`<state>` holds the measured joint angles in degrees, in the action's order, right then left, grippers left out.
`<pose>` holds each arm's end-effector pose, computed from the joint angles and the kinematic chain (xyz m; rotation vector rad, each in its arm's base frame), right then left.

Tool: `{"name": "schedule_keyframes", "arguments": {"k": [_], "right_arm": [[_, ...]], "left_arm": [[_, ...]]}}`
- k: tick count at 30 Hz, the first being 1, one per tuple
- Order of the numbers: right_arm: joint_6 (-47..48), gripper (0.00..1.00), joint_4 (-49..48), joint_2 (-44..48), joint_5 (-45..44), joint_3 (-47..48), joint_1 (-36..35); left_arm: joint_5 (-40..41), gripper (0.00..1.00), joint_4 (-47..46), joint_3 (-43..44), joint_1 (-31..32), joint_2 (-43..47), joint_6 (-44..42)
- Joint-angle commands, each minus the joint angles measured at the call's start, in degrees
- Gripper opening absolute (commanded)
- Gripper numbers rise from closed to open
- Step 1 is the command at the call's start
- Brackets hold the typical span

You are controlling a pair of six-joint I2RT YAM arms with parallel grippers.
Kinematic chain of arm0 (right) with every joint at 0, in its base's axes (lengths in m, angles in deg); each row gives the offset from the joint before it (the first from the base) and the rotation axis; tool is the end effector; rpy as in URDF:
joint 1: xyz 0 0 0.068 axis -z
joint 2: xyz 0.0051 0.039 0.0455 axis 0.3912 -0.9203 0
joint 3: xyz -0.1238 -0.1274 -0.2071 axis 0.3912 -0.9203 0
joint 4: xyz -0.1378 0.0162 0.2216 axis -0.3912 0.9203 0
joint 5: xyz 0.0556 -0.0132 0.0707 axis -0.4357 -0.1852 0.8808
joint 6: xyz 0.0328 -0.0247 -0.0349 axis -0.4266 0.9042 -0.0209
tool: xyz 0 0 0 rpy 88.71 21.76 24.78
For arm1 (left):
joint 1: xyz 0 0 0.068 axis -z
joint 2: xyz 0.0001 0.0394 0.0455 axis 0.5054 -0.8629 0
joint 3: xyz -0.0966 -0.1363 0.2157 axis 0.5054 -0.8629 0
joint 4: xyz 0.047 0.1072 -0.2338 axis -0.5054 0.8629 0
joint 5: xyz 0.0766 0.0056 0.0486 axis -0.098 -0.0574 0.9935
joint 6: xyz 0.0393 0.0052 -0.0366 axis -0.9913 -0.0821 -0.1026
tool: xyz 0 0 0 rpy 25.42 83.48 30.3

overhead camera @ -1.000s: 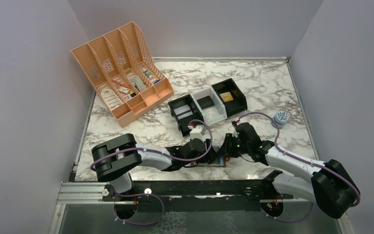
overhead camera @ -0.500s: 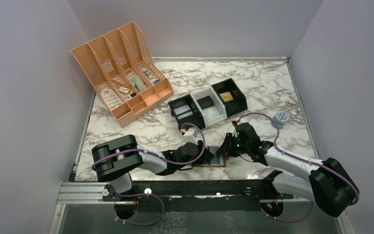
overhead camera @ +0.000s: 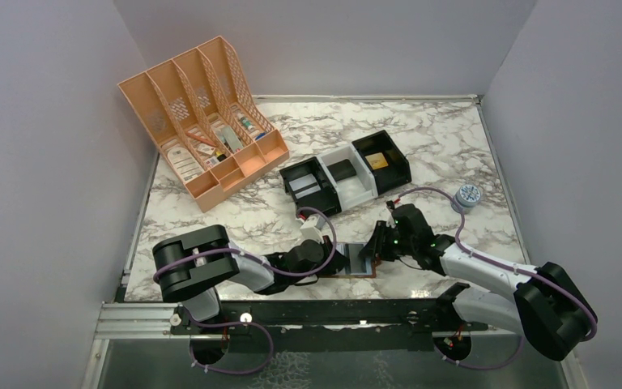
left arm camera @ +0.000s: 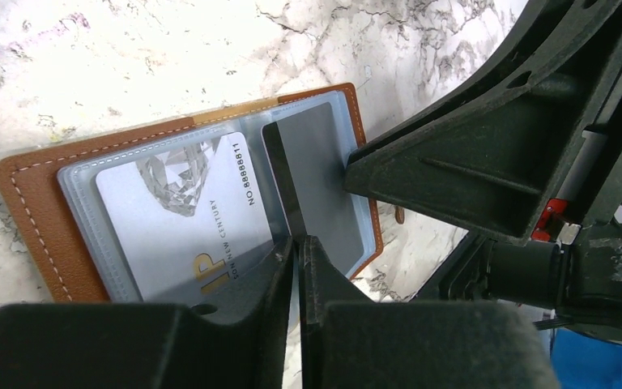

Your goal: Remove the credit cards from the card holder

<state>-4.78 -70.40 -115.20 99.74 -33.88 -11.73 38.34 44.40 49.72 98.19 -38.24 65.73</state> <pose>0.1509 0.1139 0.1378 0.1280 2.6219 0.8205 0.1095 -0.2477 0.1185 -0.1160 2.2511 -1.1815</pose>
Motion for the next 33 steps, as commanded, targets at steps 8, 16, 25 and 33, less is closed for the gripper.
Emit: {"name": "schedule_keyframes", "arguments": {"k": [8, 16, 25, 33], "right_arm": [[0.9, 0.22, 3.7, -0.4, -3.2, -1.5, 0.0], [2.0, 0.23, 5.8, 0.7, -5.2, 0.4, 0.0], [3.1, 0.23, 7.0, 0.5, -5.0, 1.9, 0.0], [7.4, 0.24, 6.3, 5.0, 3.0, 5.3, 0.0]], "left_arm": [[-2.2, 0.0, -6.2, -0.2, -0.4, -2.1, 1.0], [-1.5, 0.0, -8.6, -3.2, -1.0, -1.8, 2.8], [-1.3, 0.0, -8.5, -4.7, -1.2, -0.2, 2.5], [-1.7, 0.0, -7.6, -4.0, -1.3, 0.8, 1.5]]}}
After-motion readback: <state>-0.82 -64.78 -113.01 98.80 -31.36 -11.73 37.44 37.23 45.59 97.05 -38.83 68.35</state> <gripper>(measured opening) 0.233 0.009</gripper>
